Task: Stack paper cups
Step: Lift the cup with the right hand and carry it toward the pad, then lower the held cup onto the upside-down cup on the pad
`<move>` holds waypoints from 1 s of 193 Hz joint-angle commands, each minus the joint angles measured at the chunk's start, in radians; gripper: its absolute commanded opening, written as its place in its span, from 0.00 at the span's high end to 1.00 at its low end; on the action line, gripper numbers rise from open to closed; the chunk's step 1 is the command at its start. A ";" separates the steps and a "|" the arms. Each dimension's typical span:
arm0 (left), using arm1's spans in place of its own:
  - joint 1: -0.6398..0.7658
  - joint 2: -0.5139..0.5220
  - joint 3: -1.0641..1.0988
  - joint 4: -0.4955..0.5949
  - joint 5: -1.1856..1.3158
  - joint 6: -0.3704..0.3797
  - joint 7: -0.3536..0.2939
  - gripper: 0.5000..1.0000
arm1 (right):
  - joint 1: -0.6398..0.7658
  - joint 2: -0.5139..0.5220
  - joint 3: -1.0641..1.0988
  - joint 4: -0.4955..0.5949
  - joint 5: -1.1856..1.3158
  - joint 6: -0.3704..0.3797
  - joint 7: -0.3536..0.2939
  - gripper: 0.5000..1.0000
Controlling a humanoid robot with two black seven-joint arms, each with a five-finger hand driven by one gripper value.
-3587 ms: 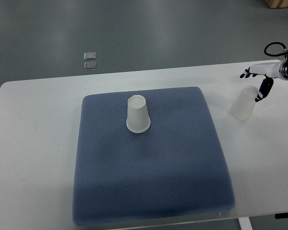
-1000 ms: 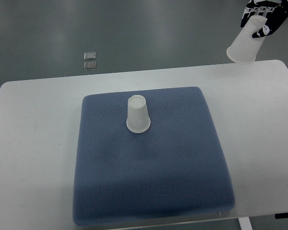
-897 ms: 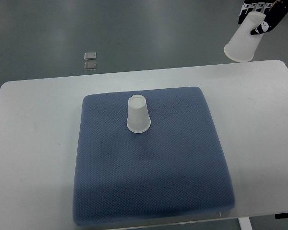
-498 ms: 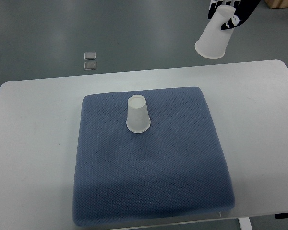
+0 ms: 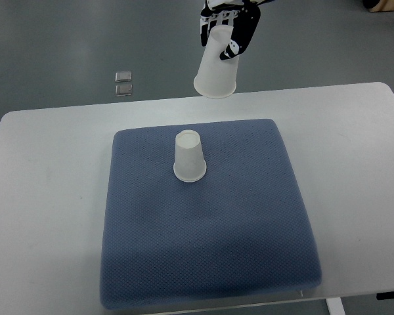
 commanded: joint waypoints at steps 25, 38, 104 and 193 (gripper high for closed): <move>0.000 0.000 -0.003 0.000 0.000 0.000 0.000 0.00 | -0.006 0.079 -0.002 0.001 0.079 -0.041 0.000 0.79; 0.000 0.000 -0.003 0.000 0.000 0.000 0.000 0.00 | -0.012 0.096 -0.003 0.001 0.096 -0.052 0.000 0.79; 0.000 0.000 -0.003 0.000 0.000 0.000 0.000 0.00 | -0.038 0.185 -0.012 0.003 0.162 -0.093 0.001 0.79; 0.002 0.000 -0.005 0.000 0.000 0.000 0.000 0.00 | -0.078 0.231 -0.052 0.003 0.162 -0.135 0.001 0.78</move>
